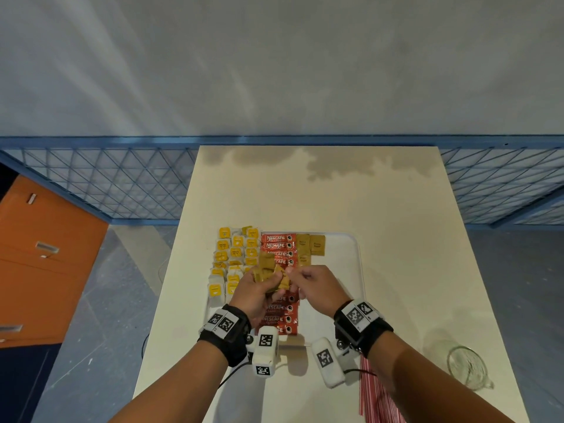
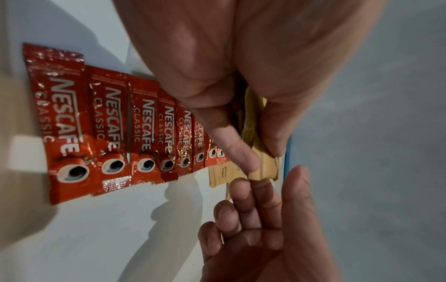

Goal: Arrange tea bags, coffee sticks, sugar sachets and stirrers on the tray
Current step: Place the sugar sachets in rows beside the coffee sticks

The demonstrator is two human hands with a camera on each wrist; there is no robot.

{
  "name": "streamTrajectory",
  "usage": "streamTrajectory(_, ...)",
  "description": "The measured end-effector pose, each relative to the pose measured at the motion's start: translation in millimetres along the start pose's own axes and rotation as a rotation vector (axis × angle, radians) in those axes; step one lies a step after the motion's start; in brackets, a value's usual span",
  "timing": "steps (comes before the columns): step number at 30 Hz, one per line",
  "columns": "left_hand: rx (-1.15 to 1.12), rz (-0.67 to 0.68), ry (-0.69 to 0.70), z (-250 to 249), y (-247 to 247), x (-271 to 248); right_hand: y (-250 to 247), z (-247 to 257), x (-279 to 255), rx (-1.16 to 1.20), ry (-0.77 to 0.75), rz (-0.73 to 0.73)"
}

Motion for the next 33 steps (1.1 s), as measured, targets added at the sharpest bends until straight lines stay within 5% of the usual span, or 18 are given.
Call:
streamTrajectory(13, 0.083, -0.034, -0.020, 11, -6, -5, -1, -18, -3, 0.087, 0.006, -0.077)
streamTrajectory(22, 0.164, -0.047, -0.021, 9, -4, 6, -4, -21, 4, 0.360, 0.161, -0.055)
streamTrajectory(28, 0.236, -0.016, -0.010, 5, 5, 17, -19, -24, 15, 0.169, 0.148, -0.087)
streamTrajectory(33, 0.317, -0.038, 0.019, -5, 7, 26, -57, -20, 27, -0.029, 0.090, -0.253)
Point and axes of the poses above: each hand's wrist, its own x-axis towards the middle knuckle, its own y-axis out of the palm, z = x × y, the point moved 8 cm from there along x, towards the middle knuckle, and after that the axes turned 8 degrees about y, right-handed, at the moved point
